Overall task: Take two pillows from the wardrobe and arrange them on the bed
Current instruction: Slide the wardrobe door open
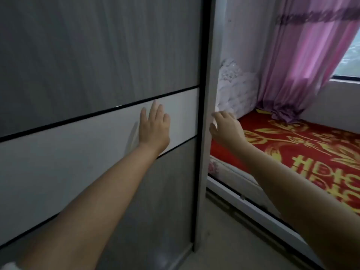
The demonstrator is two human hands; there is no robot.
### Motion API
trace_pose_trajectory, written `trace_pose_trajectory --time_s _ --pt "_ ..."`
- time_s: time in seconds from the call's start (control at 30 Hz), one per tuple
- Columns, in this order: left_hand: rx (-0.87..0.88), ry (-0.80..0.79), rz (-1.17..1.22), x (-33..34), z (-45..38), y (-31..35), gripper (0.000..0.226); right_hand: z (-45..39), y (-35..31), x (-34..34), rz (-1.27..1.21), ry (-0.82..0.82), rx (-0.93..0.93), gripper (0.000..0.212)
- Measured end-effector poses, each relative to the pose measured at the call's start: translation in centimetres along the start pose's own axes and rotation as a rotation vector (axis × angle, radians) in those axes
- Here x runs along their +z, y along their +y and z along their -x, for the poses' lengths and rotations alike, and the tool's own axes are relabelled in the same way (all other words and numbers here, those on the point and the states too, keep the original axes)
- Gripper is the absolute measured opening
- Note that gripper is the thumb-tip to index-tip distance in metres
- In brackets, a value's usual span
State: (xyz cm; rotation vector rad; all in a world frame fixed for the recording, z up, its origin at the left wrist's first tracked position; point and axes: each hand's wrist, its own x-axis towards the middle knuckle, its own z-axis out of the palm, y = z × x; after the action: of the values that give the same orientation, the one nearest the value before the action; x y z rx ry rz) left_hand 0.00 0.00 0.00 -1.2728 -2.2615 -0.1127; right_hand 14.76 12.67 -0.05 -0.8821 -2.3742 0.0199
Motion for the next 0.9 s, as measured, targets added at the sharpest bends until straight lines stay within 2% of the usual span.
trace_pose_trajectory --time_s 0.1,0.17,0.27,0.33,0.43,0.53,0.63,0.8,0.9 --pt "-0.032 0.139 -0.092 0.8 -5.7 0.2 0.052 -6.8 2.2 2.0 0.006 0.152 -0.06 0.047" --pt "0.044 0.223 -0.223 1.6 -9.0 1.0 0.055 -10.9 3.4 3.2 0.063 0.212 -0.106 0.053" --pt "0.038 0.356 -0.404 2.2 -12.2 2.4 0.057 -14.7 4.7 4.2 0.003 0.276 -0.172 0.054" --pt "0.041 0.456 -0.531 2.6 -13.4 2.6 0.056 -15.5 5.0 5.0 -0.042 0.381 -0.263 0.053" --pt "0.044 0.48 -0.637 3.3 -13.6 2.2 0.056 -15.9 5.3 5.7 -0.035 0.469 -0.323 0.05" --pt "0.01 0.456 -0.641 3.0 -13.1 1.8 0.058 -15.9 5.8 4.9 0.07 0.49 -0.353 0.051" --pt "0.009 0.439 -0.632 2.3 -12.4 1.4 0.058 -15.3 5.3 4.2 0.167 0.442 -0.335 0.056" --pt "-0.013 0.392 -0.624 0.8 -10.6 0.2 0.056 -15.0 5.3 4.3 0.17 0.335 -0.302 0.059" --pt "-0.003 0.442 -0.616 -0.1 -9.5 -1.0 0.055 -15.1 5.4 4.2 0.163 0.3 -0.273 0.055"
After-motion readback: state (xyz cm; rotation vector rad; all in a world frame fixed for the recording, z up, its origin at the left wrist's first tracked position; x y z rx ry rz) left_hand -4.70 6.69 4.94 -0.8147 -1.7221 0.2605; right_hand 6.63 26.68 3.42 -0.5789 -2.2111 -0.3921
